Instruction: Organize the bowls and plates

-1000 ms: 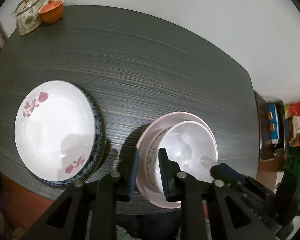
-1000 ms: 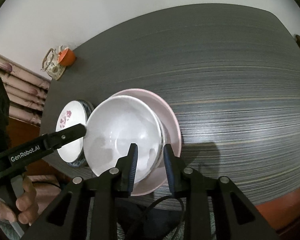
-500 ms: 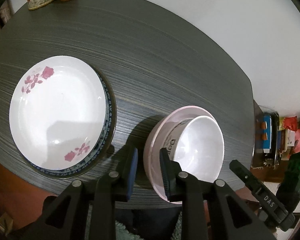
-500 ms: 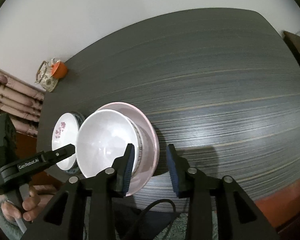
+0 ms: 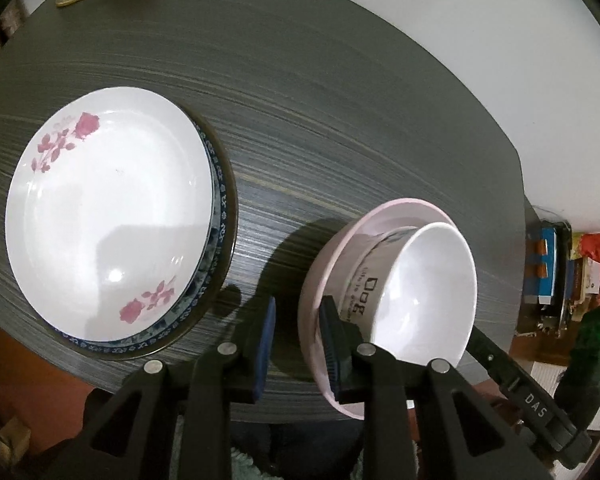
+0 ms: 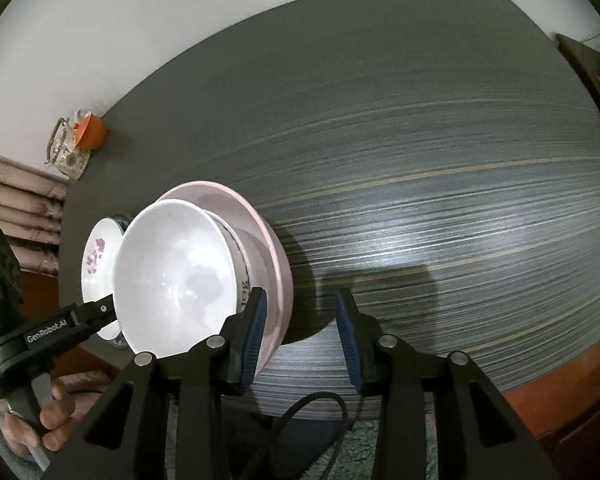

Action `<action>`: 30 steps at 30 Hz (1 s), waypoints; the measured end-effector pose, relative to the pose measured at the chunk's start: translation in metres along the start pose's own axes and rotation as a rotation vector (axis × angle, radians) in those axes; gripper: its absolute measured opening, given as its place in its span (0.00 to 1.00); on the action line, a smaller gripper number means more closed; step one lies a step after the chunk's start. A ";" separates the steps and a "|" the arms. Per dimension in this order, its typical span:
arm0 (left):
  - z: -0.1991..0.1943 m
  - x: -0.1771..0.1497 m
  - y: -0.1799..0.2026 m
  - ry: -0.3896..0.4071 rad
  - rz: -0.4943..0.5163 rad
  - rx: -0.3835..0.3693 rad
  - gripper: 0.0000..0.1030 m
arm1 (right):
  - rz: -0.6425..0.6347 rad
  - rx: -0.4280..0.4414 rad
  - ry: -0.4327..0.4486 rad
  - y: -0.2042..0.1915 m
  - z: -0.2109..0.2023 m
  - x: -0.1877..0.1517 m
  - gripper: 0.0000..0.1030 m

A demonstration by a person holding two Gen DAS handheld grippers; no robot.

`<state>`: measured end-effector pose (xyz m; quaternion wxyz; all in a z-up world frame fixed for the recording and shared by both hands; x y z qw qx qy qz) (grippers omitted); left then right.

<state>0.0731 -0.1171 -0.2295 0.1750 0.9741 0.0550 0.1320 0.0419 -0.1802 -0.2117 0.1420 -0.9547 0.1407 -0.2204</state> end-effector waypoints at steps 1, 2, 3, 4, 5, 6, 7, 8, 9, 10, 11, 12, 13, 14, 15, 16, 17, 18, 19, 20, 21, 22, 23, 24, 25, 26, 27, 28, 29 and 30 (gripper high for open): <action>0.003 -0.001 0.002 0.002 -0.002 0.001 0.22 | -0.009 -0.008 0.000 -0.001 0.001 0.000 0.33; 0.004 -0.001 0.002 0.003 -0.001 0.004 0.22 | -0.017 -0.016 -0.002 -0.001 0.003 0.000 0.33; 0.005 0.000 0.003 0.001 0.001 0.004 0.22 | -0.019 -0.020 -0.006 -0.002 0.005 -0.001 0.33; 0.006 -0.001 0.004 -0.001 0.003 0.003 0.22 | -0.018 -0.023 -0.011 -0.003 0.006 -0.002 0.33; 0.007 -0.001 0.004 -0.002 0.004 0.004 0.22 | -0.024 -0.031 -0.015 -0.003 0.009 -0.002 0.33; 0.008 -0.001 0.005 -0.002 0.005 0.009 0.22 | -0.027 -0.038 -0.015 -0.003 0.011 -0.003 0.33; 0.009 -0.001 0.005 -0.003 0.005 0.011 0.22 | -0.025 -0.047 -0.019 -0.002 0.013 -0.004 0.33; 0.010 -0.002 0.005 -0.005 0.006 0.013 0.22 | -0.025 -0.048 -0.023 -0.002 0.014 -0.005 0.33; 0.013 -0.004 0.006 -0.010 0.005 0.015 0.22 | -0.025 -0.050 -0.026 -0.002 0.016 -0.005 0.33; 0.014 -0.005 0.006 -0.012 0.004 0.019 0.22 | -0.025 -0.054 -0.028 -0.001 0.018 -0.006 0.33; 0.016 -0.006 0.006 -0.017 0.003 0.023 0.22 | -0.026 -0.058 -0.033 -0.001 0.020 -0.007 0.32; 0.017 -0.008 0.005 -0.019 -0.002 0.019 0.22 | -0.026 -0.058 -0.036 -0.001 0.022 -0.007 0.32; 0.019 -0.008 0.007 -0.020 -0.007 0.013 0.22 | -0.023 -0.059 -0.038 -0.003 0.024 -0.007 0.32; 0.020 -0.008 0.008 -0.019 -0.009 0.008 0.22 | -0.025 -0.062 -0.039 -0.003 0.025 -0.008 0.32; 0.020 -0.008 0.007 -0.020 -0.012 0.006 0.22 | -0.029 -0.064 -0.041 -0.004 0.026 -0.008 0.31; 0.020 -0.008 0.005 -0.022 -0.010 0.006 0.22 | -0.030 -0.064 -0.046 -0.004 0.029 -0.010 0.31; 0.020 -0.007 0.006 -0.020 -0.005 0.006 0.22 | -0.028 -0.064 -0.047 -0.004 0.030 -0.011 0.30; 0.020 -0.007 0.006 -0.019 -0.001 0.010 0.22 | -0.032 -0.065 -0.045 -0.005 0.030 -0.011 0.30; 0.020 -0.007 0.006 -0.019 0.002 0.014 0.22 | -0.038 -0.067 -0.044 -0.004 0.030 -0.008 0.30; 0.021 -0.007 0.006 -0.018 0.004 0.018 0.22 | -0.038 -0.070 -0.043 -0.004 0.029 -0.008 0.30; 0.021 -0.007 0.006 -0.017 0.003 0.020 0.22 | -0.039 -0.074 -0.041 -0.004 0.029 -0.007 0.30; 0.021 -0.007 0.007 -0.016 0.002 0.019 0.22 | -0.045 -0.076 -0.039 -0.005 0.029 -0.007 0.30; 0.021 -0.007 0.007 -0.016 0.002 0.017 0.22 | -0.045 -0.076 -0.037 -0.005 0.029 -0.007 0.30; 0.021 -0.007 0.007 -0.016 0.001 0.017 0.22 | -0.043 -0.075 -0.036 -0.006 0.030 -0.007 0.30; 0.020 -0.007 0.006 -0.016 0.001 0.017 0.22 | -0.046 -0.075 -0.035 -0.006 0.030 -0.008 0.30; 0.020 -0.007 0.006 -0.015 0.002 0.016 0.22 | -0.047 -0.076 -0.035 -0.007 0.030 -0.008 0.30; 0.020 -0.007 0.006 -0.013 0.000 0.015 0.22 | -0.044 -0.073 -0.036 -0.007 0.030 -0.008 0.29; 0.020 -0.008 0.006 -0.012 0.000 0.013 0.20 | -0.039 -0.066 -0.038 -0.007 0.031 -0.008 0.27; 0.020 -0.008 0.007 -0.008 0.000 0.010 0.20 | -0.031 -0.058 -0.040 -0.008 0.031 -0.008 0.25; 0.019 -0.008 0.007 -0.005 -0.001 0.011 0.20 | -0.025 -0.054 -0.043 -0.008 0.031 -0.008 0.24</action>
Point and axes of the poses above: each gripper's, at about its wrist camera, not at the fingertips, and z roughly the way its jaws point, y to its right, x to its top, the point moved 10 cm from there along z, roughly the way its jaws point, and after that the axes turned 11 degrees about y, right-handed, at the moved point
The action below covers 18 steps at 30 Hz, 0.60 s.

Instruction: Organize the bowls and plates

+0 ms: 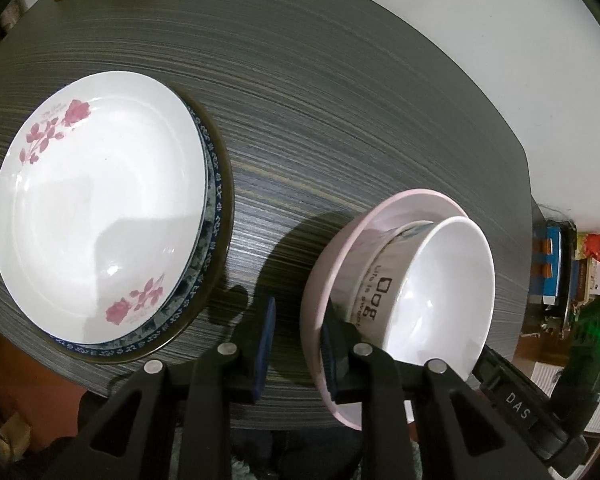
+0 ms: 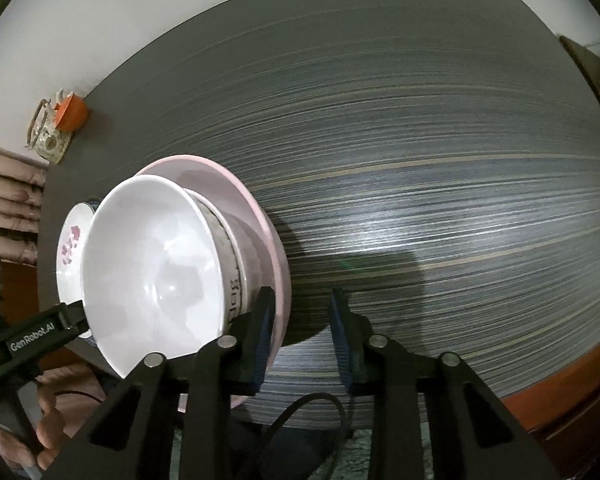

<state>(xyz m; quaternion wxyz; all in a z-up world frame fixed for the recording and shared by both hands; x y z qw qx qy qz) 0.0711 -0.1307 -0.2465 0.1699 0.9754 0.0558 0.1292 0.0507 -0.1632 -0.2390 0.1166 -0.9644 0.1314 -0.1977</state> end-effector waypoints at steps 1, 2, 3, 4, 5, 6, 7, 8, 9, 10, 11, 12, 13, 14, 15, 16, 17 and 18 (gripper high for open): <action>0.000 0.000 0.000 0.004 0.003 0.002 0.20 | 0.001 0.007 -0.001 -0.002 0.000 0.000 0.21; 0.000 0.000 0.001 0.007 0.006 0.002 0.20 | 0.002 0.015 -0.002 -0.004 0.000 -0.001 0.16; 0.000 -0.001 0.001 0.006 0.002 0.001 0.20 | 0.002 0.019 -0.001 -0.006 -0.001 -0.001 0.15; 0.000 -0.001 0.001 0.006 -0.002 -0.001 0.19 | 0.001 0.019 0.000 -0.007 -0.001 -0.001 0.14; 0.000 -0.001 0.001 0.008 -0.002 -0.003 0.19 | 0.000 0.018 -0.002 -0.009 -0.001 -0.001 0.13; 0.000 -0.002 0.002 0.010 0.000 -0.009 0.15 | 0.004 0.019 -0.004 -0.009 0.000 0.000 0.12; 0.000 -0.002 0.004 0.012 -0.001 -0.015 0.13 | 0.007 0.019 -0.005 -0.009 0.000 -0.001 0.12; 0.000 -0.003 0.005 0.013 -0.002 -0.018 0.11 | 0.003 0.018 -0.006 -0.010 0.000 -0.001 0.11; 0.001 -0.003 0.007 0.014 0.002 -0.023 0.06 | 0.004 0.018 -0.006 -0.010 0.000 -0.001 0.11; 0.001 -0.003 0.009 0.016 0.010 -0.020 0.06 | 0.007 0.017 -0.006 -0.010 -0.001 -0.001 0.11; 0.001 -0.003 0.010 0.021 0.019 -0.013 0.06 | 0.003 0.014 -0.006 -0.011 -0.001 -0.001 0.11; 0.000 -0.003 0.011 0.026 0.026 -0.008 0.06 | 0.001 0.013 -0.005 -0.011 -0.001 -0.001 0.11; 0.000 -0.003 0.011 0.026 0.027 -0.009 0.06 | 0.003 0.014 -0.005 -0.012 0.000 -0.001 0.11; 0.001 -0.003 0.011 0.024 0.023 -0.013 0.06 | 0.007 0.017 -0.006 -0.011 -0.001 -0.001 0.11; 0.001 -0.002 0.010 0.023 0.022 -0.014 0.06 | 0.004 0.017 -0.007 -0.011 -0.001 -0.001 0.11; 0.001 -0.002 0.011 0.024 0.024 -0.013 0.06 | 0.003 0.016 -0.006 -0.011 -0.001 -0.001 0.11; 0.001 -0.002 0.011 0.026 0.027 -0.011 0.06 | 0.002 0.014 -0.004 -0.011 -0.001 -0.001 0.11; 0.001 -0.002 0.011 0.028 0.030 -0.009 0.06 | 0.000 0.013 -0.005 -0.011 -0.001 -0.001 0.11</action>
Point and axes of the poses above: each gripper's, at about its wrist camera, not at the fingertips, and z roughly the way its jaws point, y to its right, x to its top, the point moved 10 cm from there along z, roughly the way its jaws point, and after that the axes turned 11 degrees about y, right-handed, at the moved point
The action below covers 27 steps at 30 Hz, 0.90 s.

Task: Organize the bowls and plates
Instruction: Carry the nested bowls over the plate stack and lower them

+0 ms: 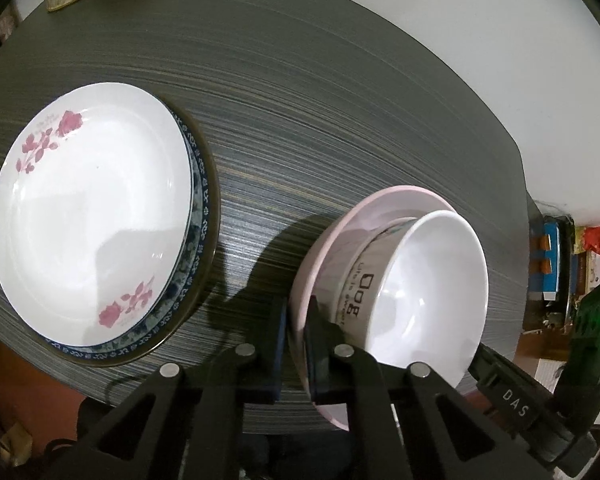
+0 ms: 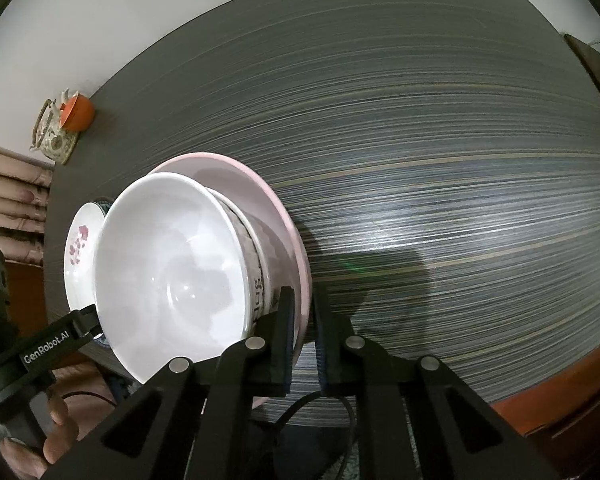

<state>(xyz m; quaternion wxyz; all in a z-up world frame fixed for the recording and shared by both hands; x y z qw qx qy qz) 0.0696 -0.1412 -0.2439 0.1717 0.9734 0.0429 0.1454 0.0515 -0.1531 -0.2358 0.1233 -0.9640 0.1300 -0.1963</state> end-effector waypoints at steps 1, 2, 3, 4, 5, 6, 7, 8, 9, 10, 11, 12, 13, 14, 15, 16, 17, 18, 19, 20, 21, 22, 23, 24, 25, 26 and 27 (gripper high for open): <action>0.000 0.000 0.000 0.001 0.000 0.001 0.06 | 0.002 0.001 -0.001 -0.001 0.000 0.000 0.11; 0.000 0.001 -0.001 0.001 0.000 0.001 0.06 | 0.005 0.001 -0.001 -0.001 0.000 0.000 0.11; 0.000 0.000 0.000 0.001 0.000 0.002 0.06 | 0.002 0.000 0.000 -0.002 0.000 0.000 0.11; 0.000 0.001 0.000 0.002 0.001 0.001 0.06 | -0.002 -0.002 0.002 -0.002 0.000 0.000 0.11; 0.000 0.001 0.000 0.004 0.004 0.003 0.06 | -0.001 -0.003 0.004 -0.003 0.000 -0.001 0.11; -0.001 0.001 -0.001 0.005 0.006 0.004 0.06 | -0.003 -0.006 0.005 -0.004 -0.001 -0.001 0.11; -0.001 0.001 0.000 0.005 0.005 0.007 0.06 | -0.005 -0.007 0.005 -0.004 0.000 -0.001 0.11; -0.001 0.001 0.000 0.006 0.004 0.009 0.06 | -0.005 -0.009 0.006 -0.005 0.000 -0.001 0.11; -0.002 0.001 0.000 0.007 0.006 0.012 0.06 | -0.004 -0.010 0.005 -0.005 0.000 -0.001 0.11; -0.002 0.001 0.000 0.008 0.007 0.014 0.06 | -0.005 -0.012 0.005 -0.005 0.000 -0.002 0.11; -0.002 0.000 0.000 0.008 0.006 0.015 0.06 | -0.002 -0.013 0.006 -0.005 0.001 -0.002 0.11; -0.003 0.000 0.001 0.009 0.008 0.016 0.06 | 0.004 -0.015 0.007 -0.005 0.001 -0.002 0.11; -0.003 0.000 0.001 0.011 0.012 0.016 0.06 | 0.003 -0.016 0.006 -0.005 0.002 -0.001 0.11; -0.003 0.001 0.002 0.016 0.016 0.016 0.06 | 0.002 -0.019 0.007 -0.006 0.002 -0.001 0.11; -0.004 0.001 0.004 0.025 0.026 0.018 0.06 | 0.005 -0.018 0.008 -0.006 0.002 -0.001 0.11; -0.005 0.002 0.004 0.030 0.031 0.018 0.06 | 0.009 -0.017 0.011 -0.005 0.002 -0.001 0.11; -0.005 0.003 0.006 0.035 0.034 0.018 0.06 | 0.009 -0.018 0.015 -0.005 0.001 0.000 0.11; -0.005 0.002 0.007 0.037 0.037 0.017 0.06 | 0.010 -0.020 0.019 -0.005 0.001 0.001 0.11; -0.005 0.003 0.008 0.040 0.040 0.016 0.06 | 0.013 -0.020 0.021 -0.005 0.001 0.002 0.11; -0.006 0.004 0.009 0.044 0.043 0.014 0.06 | 0.017 -0.021 0.028 -0.004 -0.001 0.003 0.11; -0.007 0.005 0.010 0.053 0.048 0.009 0.06 | 0.011 -0.024 0.034 -0.005 -0.002 0.004 0.11; -0.007 0.006 0.010 0.057 0.051 0.007 0.06 | 0.007 -0.026 0.037 -0.006 -0.001 0.005 0.11; -0.008 0.007 0.011 0.058 0.050 0.006 0.06 | 0.008 -0.024 0.041 -0.006 -0.002 0.007 0.11; -0.009 0.007 0.012 0.060 0.047 0.005 0.06 | 0.010 -0.021 0.043 -0.006 -0.003 0.007 0.11; -0.009 0.008 0.012 0.062 0.048 0.003 0.06 | 0.008 -0.020 0.045 -0.006 -0.003 0.008 0.11; -0.009 0.009 0.012 0.063 0.047 0.003 0.06 | 0.007 -0.019 0.048 -0.007 -0.004 0.008 0.11; -0.010 0.008 0.011 0.064 0.044 0.004 0.06 | 0.010 -0.018 0.050 -0.007 -0.004 0.008 0.11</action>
Point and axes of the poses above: each gripper's, at about its wrist camera, not at the fingertips, and z roughly the way its jaws point, y to its right, x to its top, the point moved 10 cm from there along z, roughly the way its jaws point, and after that the axes turned 11 degrees about y, right-handed, at the moved point
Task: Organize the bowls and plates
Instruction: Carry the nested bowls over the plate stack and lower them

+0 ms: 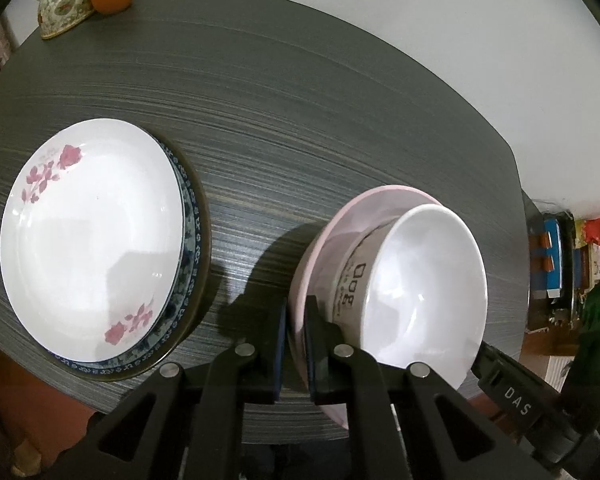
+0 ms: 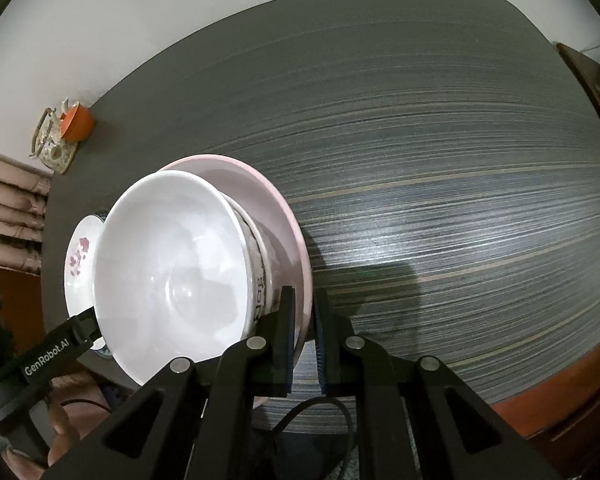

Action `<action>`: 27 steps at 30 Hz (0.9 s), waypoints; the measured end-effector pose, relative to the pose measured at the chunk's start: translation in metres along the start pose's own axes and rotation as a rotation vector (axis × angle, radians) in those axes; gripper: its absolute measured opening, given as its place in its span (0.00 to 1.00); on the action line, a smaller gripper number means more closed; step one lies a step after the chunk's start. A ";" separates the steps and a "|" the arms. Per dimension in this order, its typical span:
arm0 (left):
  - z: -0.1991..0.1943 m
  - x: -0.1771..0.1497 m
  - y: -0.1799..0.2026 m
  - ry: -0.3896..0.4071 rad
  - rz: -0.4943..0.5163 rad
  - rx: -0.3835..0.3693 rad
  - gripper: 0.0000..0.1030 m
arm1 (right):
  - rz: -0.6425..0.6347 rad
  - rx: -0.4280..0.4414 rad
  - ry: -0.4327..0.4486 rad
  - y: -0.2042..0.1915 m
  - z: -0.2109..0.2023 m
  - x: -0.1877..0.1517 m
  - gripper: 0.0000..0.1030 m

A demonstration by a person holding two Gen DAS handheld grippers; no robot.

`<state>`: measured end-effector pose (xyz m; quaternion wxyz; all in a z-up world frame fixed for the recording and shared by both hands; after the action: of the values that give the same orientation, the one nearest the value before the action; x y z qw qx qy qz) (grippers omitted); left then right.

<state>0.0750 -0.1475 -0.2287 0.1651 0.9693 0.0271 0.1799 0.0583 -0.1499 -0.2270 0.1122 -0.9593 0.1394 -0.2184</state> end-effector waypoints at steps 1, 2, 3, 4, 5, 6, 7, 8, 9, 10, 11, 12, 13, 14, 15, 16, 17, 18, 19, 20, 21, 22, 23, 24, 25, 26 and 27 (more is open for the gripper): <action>-0.001 0.000 0.000 0.001 0.000 -0.001 0.06 | 0.000 0.001 0.001 0.000 -0.001 0.000 0.11; -0.002 0.000 0.000 0.003 0.000 -0.002 0.06 | 0.000 0.003 0.003 0.000 -0.001 0.000 0.11; -0.006 -0.001 -0.004 0.007 0.000 -0.001 0.06 | 0.002 0.005 0.003 0.000 -0.002 0.000 0.11; -0.007 -0.001 -0.005 0.008 0.001 -0.002 0.06 | 0.003 0.007 0.003 0.000 -0.003 0.000 0.11; -0.008 0.000 -0.005 0.010 0.001 -0.002 0.06 | 0.000 0.010 0.004 -0.001 -0.004 0.000 0.11; -0.010 0.001 -0.006 0.014 -0.001 -0.003 0.06 | 0.000 0.011 0.006 -0.001 -0.005 0.001 0.11; -0.010 0.001 -0.006 0.015 -0.001 -0.002 0.06 | 0.000 0.013 0.007 -0.001 -0.007 0.002 0.11; -0.012 0.002 -0.007 0.016 -0.002 -0.002 0.06 | -0.002 0.014 0.009 -0.001 -0.008 0.003 0.11; -0.014 0.004 -0.008 0.018 -0.004 -0.004 0.06 | -0.004 0.015 0.010 -0.002 -0.009 0.004 0.11; -0.015 0.005 -0.008 0.021 -0.004 -0.005 0.06 | -0.010 0.015 0.012 -0.003 -0.011 0.005 0.11; -0.017 0.006 -0.009 0.023 -0.004 -0.006 0.06 | -0.013 0.016 0.014 -0.004 -0.012 0.006 0.11; -0.019 0.007 -0.010 0.025 -0.007 -0.005 0.06 | -0.016 0.017 0.015 -0.005 -0.013 0.007 0.11; -0.020 0.008 -0.010 0.026 -0.010 -0.006 0.06 | -0.025 0.017 0.018 -0.007 -0.015 0.008 0.11; -0.022 0.009 -0.011 0.028 -0.012 -0.006 0.06 | -0.030 0.017 0.020 -0.008 -0.017 0.010 0.11; -0.025 0.011 -0.013 0.033 -0.016 -0.006 0.06 | -0.034 0.017 0.021 -0.010 -0.018 0.011 0.11; -0.028 0.012 -0.015 0.035 -0.019 -0.005 0.06 | -0.039 0.019 0.022 -0.012 -0.019 0.012 0.11; -0.031 0.013 -0.016 0.040 -0.020 -0.003 0.06 | -0.048 0.021 0.024 -0.016 -0.021 0.014 0.11; -0.034 0.016 -0.016 0.049 -0.020 0.001 0.06 | -0.053 0.024 0.025 -0.018 -0.022 0.015 0.11; -0.036 0.018 -0.018 0.054 -0.024 0.004 0.06 | -0.056 0.026 0.025 -0.021 -0.024 0.016 0.11; -0.039 0.019 -0.020 0.058 -0.027 0.006 0.06 | -0.064 0.032 0.027 -0.026 -0.025 0.019 0.11; -0.043 0.022 -0.024 0.065 -0.029 0.012 0.06 | -0.068 0.035 0.029 -0.029 -0.027 0.019 0.11; -0.046 0.024 -0.026 0.070 -0.031 0.015 0.06 | -0.073 0.040 0.031 -0.033 -0.028 0.021 0.11; -0.049 0.026 -0.029 0.075 -0.036 0.018 0.06 | -0.082 0.045 0.031 -0.038 -0.029 0.022 0.11; -0.052 0.028 -0.033 0.079 -0.039 0.023 0.06 | -0.087 0.049 0.031 -0.042 -0.030 0.023 0.11; -0.056 0.030 -0.037 0.083 -0.041 0.029 0.06 | -0.095 0.054 0.032 -0.047 -0.031 0.024 0.11; -0.059 0.032 -0.041 0.087 -0.045 0.033 0.06 | -0.108 0.059 0.032 -0.054 -0.032 0.025 0.11; -0.063 0.034 -0.045 0.093 -0.049 0.038 0.06 | -0.114 0.063 0.032 -0.058 -0.033 0.025 0.11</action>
<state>0.0842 -0.0822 -0.1768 0.1497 0.9619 0.0616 0.2203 0.0779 -0.1087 -0.1721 0.1276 -0.9581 0.0793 -0.2439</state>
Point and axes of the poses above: each gripper's, at about its wrist camera, not at the fingertips, and z roughly the way its jaws point, y to its right, x to its top, the point moved 10 cm from there along z, roughly the way its jaws point, and after that the axes turned 11 degrees about y, right-handed, at the moved point
